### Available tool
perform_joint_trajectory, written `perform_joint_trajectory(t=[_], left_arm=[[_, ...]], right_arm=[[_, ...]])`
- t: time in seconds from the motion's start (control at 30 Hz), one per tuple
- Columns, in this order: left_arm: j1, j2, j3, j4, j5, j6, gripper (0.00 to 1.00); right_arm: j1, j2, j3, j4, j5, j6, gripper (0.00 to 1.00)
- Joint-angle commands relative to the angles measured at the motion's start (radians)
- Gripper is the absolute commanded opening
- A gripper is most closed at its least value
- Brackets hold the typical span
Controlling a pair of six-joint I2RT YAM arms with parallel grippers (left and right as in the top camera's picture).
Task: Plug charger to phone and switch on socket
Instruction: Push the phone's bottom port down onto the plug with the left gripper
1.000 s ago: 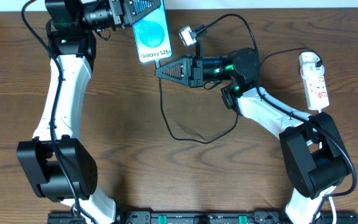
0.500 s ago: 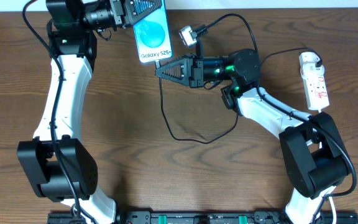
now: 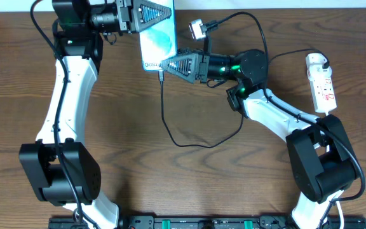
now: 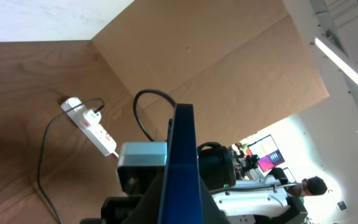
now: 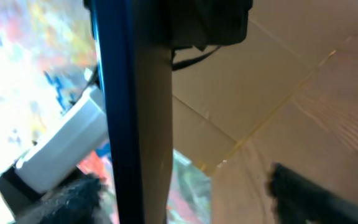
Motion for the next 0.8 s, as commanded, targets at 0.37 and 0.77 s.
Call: perform_joint_trajectory(t=[0.37, 0.77], left_arm=[[0.1, -0.007, 0.008, 0.004, 0.027, -0.013, 0.07], [0.103, -0.007, 0.008, 0.004, 0.027, -0.013, 0.08]], right_arm=[[-0.056, 0.006, 0.015, -0.1, -0.067, -0.097, 0.99], [-0.121, 0.006, 0.015, -0.829, -0.023, -0.491, 0.99]])
